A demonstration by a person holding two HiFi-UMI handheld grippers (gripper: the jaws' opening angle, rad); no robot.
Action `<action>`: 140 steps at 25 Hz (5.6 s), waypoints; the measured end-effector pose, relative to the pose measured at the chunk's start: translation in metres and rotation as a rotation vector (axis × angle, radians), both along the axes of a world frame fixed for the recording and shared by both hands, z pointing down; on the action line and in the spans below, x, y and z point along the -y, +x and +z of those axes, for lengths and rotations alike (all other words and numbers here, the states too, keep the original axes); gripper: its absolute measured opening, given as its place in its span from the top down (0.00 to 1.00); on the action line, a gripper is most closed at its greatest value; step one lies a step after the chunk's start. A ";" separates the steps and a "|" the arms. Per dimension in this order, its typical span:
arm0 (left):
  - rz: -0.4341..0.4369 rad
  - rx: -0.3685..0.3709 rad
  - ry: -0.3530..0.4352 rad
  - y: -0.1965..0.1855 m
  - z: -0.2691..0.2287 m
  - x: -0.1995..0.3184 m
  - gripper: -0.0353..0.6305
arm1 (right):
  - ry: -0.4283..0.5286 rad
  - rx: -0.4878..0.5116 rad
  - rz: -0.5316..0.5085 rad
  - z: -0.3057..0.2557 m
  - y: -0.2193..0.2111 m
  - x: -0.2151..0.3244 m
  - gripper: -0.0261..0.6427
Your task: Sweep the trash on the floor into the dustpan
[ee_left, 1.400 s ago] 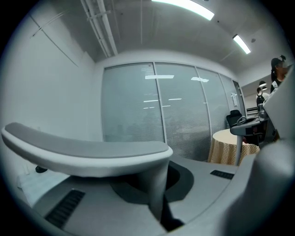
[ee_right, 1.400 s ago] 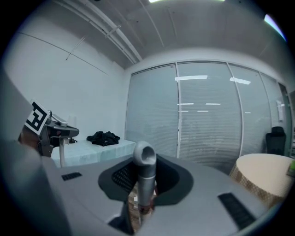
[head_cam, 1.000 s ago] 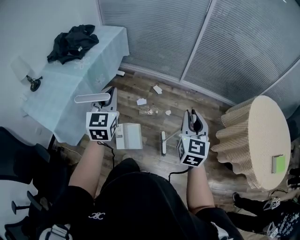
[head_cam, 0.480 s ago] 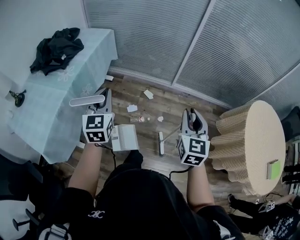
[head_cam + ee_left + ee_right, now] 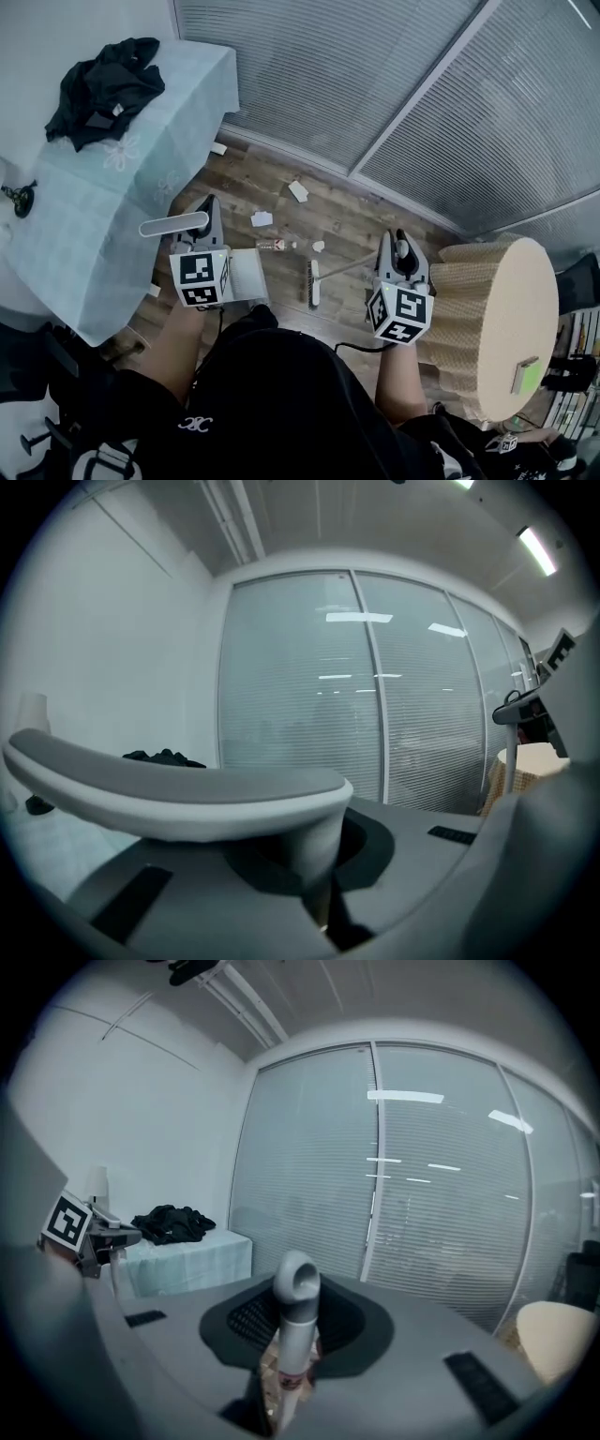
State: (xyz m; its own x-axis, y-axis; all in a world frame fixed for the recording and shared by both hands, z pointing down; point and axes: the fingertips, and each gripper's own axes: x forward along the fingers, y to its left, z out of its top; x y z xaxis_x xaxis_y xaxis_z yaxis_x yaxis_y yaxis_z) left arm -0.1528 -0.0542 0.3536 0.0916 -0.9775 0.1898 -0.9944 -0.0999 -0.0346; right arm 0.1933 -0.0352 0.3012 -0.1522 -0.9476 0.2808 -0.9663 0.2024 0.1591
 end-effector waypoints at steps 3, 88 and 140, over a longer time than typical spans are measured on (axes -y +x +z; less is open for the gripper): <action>-0.046 0.002 -0.017 -0.011 0.014 0.018 0.95 | -0.009 -0.018 -0.023 0.011 -0.006 0.026 0.83; -0.848 -0.140 -0.222 -0.079 0.232 -0.012 0.95 | -0.281 0.156 -1.130 0.066 -0.275 0.148 0.83; -0.933 -0.167 -0.176 -0.244 0.228 -0.218 0.95 | -0.347 0.106 -1.373 0.098 -0.490 -0.089 0.83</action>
